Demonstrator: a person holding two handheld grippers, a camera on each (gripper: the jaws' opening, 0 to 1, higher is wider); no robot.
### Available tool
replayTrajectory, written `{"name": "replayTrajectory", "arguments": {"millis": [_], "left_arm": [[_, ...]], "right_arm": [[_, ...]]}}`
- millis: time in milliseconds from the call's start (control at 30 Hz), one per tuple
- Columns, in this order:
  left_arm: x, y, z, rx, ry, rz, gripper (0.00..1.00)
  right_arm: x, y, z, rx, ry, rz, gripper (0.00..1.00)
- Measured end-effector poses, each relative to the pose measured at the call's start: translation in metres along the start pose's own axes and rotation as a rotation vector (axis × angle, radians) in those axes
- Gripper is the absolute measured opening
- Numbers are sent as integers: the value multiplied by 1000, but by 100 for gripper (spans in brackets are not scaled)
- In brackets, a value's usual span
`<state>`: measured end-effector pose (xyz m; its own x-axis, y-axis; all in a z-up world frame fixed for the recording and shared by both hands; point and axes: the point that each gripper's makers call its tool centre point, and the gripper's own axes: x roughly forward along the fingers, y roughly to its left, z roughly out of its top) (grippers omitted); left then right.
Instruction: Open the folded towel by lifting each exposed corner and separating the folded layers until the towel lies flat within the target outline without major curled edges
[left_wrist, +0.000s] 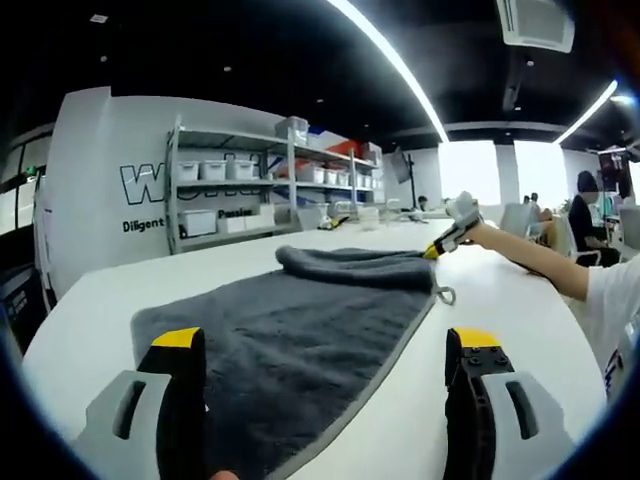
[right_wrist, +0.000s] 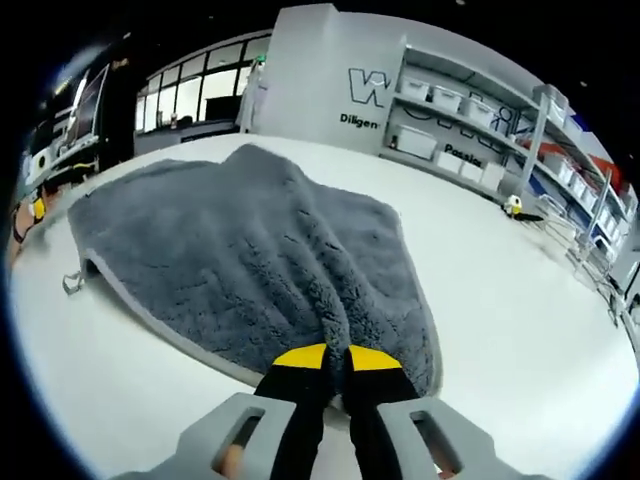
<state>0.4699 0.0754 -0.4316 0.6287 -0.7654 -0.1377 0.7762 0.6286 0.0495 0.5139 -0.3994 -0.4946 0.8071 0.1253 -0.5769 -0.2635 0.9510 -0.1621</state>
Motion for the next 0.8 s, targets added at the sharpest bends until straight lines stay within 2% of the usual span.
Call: {"name": "replayTrajectory", "arguments": {"millis": [300,433,500,633,667,800], "left_arm": [[0,3,-3,0,10,5,98],[0,3,-3,-1,10,5,98],[0,3,-3,-2,12,5,98],[0,6,-2,-3,14,5,98],[0,6,-2,-3,13,6,98],[-1,8,1,-2,10,9,98]], "right_arm": [[-25,-13,-24,87,76,-12,3],[-31,-19,-30,88,110,-28,3],[-32,-32,-31,64,133,-72,3],[-36,-36,-35,87,139,-87,3],[-37,-34,-36,123,132,-84,3],[-41,-29,-40,167,108,-60,3]]}}
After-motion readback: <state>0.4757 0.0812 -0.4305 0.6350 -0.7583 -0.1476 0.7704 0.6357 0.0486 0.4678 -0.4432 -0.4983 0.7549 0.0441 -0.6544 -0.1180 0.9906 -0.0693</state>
